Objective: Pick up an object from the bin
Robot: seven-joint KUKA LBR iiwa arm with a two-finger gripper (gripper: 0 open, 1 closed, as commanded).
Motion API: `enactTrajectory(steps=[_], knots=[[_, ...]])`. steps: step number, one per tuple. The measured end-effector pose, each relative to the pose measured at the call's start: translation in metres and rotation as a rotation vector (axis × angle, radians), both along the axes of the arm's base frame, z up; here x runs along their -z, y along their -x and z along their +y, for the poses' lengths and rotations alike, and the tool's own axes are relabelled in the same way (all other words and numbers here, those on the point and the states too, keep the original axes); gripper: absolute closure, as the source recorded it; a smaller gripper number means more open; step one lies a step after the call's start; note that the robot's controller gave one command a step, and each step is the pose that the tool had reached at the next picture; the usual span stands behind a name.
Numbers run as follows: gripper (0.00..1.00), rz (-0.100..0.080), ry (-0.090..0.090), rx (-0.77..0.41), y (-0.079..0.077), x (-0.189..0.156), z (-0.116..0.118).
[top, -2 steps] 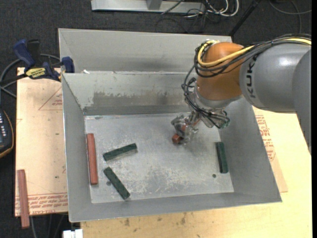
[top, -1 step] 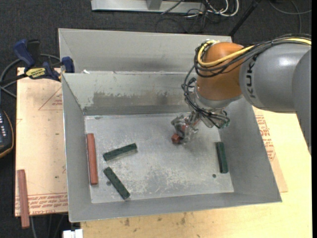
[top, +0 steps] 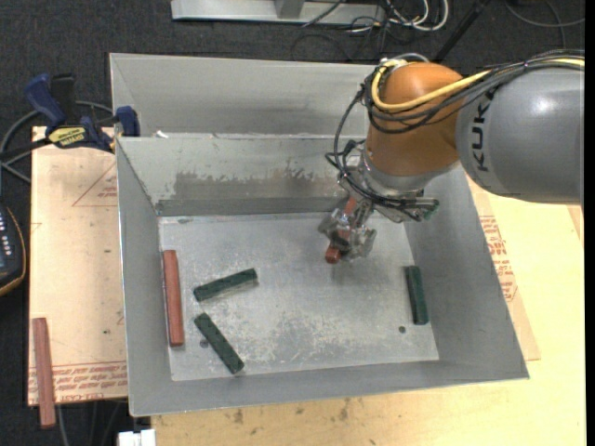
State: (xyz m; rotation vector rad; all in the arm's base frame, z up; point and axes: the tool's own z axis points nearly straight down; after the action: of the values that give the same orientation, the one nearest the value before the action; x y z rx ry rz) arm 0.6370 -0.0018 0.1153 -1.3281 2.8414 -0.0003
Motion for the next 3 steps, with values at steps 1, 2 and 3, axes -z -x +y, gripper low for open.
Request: enactTrajectory(steps=[1, 2, 3], knots=[[1.0, -0.009, 0.0, 0.004, -0.012, -0.091, 0.009], [0.0, 0.001, -0.001, 0.006, -0.01, -0.085, 0.008], [0.0, 0.009, 0.0, -0.251, 0.013, 0.043, -0.009]])
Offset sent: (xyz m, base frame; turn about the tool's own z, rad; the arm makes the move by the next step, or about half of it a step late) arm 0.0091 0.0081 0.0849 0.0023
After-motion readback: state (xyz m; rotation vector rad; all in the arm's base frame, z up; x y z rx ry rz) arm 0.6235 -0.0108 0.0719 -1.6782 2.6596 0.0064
